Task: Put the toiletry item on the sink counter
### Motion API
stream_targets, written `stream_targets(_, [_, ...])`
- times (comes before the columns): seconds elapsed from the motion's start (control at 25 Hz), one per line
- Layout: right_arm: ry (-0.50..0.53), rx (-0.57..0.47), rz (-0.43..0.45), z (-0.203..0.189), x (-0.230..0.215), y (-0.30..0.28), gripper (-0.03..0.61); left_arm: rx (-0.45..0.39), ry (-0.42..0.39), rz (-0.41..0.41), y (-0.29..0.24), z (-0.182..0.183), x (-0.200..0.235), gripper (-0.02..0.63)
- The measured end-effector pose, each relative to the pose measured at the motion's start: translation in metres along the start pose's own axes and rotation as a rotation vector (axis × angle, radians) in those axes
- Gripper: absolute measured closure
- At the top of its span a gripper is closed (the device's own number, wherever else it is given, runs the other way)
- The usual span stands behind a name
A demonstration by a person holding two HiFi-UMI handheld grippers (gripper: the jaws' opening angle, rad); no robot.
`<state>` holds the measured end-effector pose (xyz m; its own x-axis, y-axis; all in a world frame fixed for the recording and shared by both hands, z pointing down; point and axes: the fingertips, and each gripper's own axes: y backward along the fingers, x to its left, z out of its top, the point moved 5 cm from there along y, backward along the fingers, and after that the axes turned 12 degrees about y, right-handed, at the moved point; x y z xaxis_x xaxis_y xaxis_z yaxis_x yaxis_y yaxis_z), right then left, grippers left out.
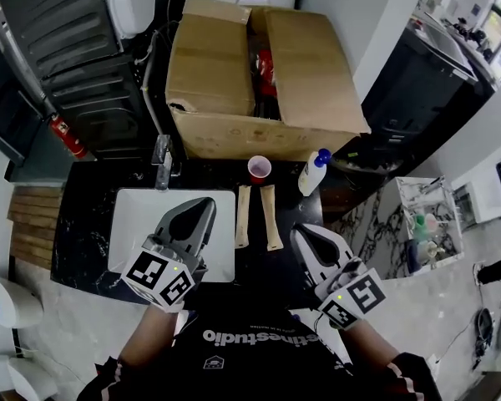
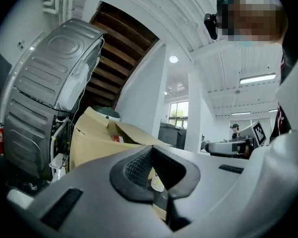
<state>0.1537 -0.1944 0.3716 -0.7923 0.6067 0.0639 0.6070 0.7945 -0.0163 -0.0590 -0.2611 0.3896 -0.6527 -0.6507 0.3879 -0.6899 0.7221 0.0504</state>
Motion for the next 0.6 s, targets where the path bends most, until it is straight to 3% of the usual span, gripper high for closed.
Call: stream_targets(0.6, [0.023, 0.038, -0.079, 0.012, -0.011, -0.001, 0.535, 0.021, -0.038, -0.072, -0.015, -0.002, -0.018, 0.6])
